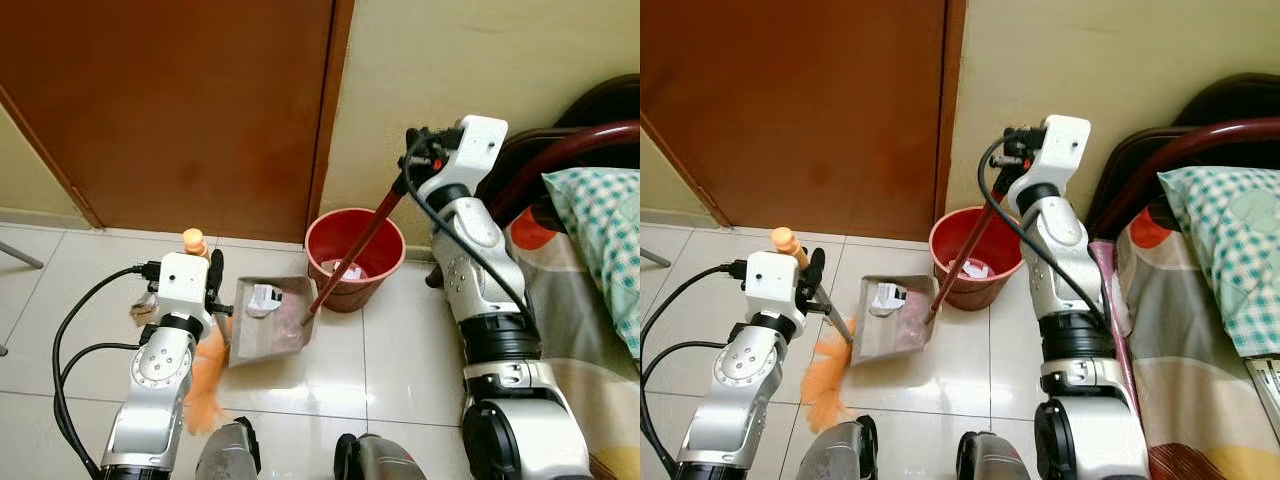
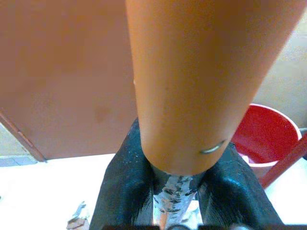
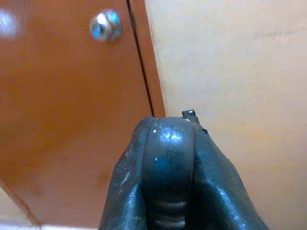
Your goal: Sweep floor
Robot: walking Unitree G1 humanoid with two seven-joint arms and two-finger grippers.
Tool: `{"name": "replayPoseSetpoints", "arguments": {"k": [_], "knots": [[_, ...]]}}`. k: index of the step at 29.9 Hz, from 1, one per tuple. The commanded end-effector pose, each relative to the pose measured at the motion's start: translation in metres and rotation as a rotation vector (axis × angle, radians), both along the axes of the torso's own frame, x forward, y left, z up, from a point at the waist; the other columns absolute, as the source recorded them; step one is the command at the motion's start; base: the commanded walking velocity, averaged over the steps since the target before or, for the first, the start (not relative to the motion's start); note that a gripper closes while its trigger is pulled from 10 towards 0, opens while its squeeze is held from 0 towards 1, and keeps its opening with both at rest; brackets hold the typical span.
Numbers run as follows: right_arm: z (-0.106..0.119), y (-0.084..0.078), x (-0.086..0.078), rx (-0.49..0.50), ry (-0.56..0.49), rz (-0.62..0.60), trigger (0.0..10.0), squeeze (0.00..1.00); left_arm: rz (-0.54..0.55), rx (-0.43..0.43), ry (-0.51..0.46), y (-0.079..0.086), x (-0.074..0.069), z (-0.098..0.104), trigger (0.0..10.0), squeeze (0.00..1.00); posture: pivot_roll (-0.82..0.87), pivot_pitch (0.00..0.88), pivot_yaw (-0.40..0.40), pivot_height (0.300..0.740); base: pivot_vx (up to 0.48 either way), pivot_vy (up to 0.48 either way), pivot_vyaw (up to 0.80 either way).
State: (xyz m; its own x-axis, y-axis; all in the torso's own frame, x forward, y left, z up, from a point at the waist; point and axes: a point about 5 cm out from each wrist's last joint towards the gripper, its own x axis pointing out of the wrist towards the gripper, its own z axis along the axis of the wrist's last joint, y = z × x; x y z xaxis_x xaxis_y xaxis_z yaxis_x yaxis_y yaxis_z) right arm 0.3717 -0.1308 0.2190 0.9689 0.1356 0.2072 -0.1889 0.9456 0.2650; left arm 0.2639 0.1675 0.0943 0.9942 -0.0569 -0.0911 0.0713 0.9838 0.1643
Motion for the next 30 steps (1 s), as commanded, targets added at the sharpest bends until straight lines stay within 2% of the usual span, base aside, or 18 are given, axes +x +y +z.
{"name": "replayPoseSetpoints", "arguments": {"k": [1,5,11,15,19,24,26,29,30], "knots": [[0.035,-0.003,0.003,0.063,-0.11,-0.006,10.0,0.0,0.003,0.006,0.038,-0.002,-0.001,-0.009,10.0,0.0,0.07,0.094,-0.074,0.74,0.0,0.0,0.0],[0.062,-0.01,0.009,0.094,-0.172,-0.028,10.0,0.0,-0.006,-0.014,0.036,-0.007,0.001,-0.008,10.0,0.0,0.06,0.088,-0.075,0.74,0.0,0.0,0.0],[0.083,-0.02,0.012,0.109,-0.228,-0.06,10.0,0.0,0.001,-0.026,0.03,-0.008,0.002,-0.009,10.0,0.0,0.06,0.085,-0.076,0.74,0.0,0.0,0.0],[0.102,-0.03,0.013,0.075,-0.304,-0.096,10.0,0.0,0.001,-0.037,0.032,-0.01,0.003,-0.01,10.0,0.0,0.06,0.082,-0.076,0.74,0.0,0.0,0.0],[0.123,-0.046,0.011,-0.004,-0.405,-0.15,10.0,0.0,-0.009,-0.046,0.036,-0.014,0.001,-0.012,10.0,0.0,0.05,0.083,-0.077,0.74,0.0,0.0,0.0],[0.137,-0.055,0.007,-0.132,-0.49,-0.201,10.0,0.0,-0.019,-0.052,0.043,-0.017,0.0,-0.013,10.0,0.0,0.05,0.085,-0.077,0.74,0.0,0.0,0.0],[0.139,-0.057,0.006,-0.174,-0.508,-0.214,10.0,0.0,-0.02,-0.054,0.044,-0.017,0.0,-0.013,10.0,0.0,0.05,0.085,-0.077,0.74,0.0,0.0,0.0],[0.136,-0.05,0.003,-0.331,-0.58,-0.214,10.0,0.0,-0.028,-0.056,0.046,-0.019,0.001,-0.013,10.0,0.0,0.05,0.087,-0.074,0.74,0.0,0.0,0.0],[0.136,-0.05,0.003,-0.331,-0.58,-0.214,10.0,0.0,-0.028,-0.056,0.046,-0.019,0.001,-0.013,10.0,0.0,0.05,0.087,-0.074,0.74,0.0,0.0,0.0]]}}
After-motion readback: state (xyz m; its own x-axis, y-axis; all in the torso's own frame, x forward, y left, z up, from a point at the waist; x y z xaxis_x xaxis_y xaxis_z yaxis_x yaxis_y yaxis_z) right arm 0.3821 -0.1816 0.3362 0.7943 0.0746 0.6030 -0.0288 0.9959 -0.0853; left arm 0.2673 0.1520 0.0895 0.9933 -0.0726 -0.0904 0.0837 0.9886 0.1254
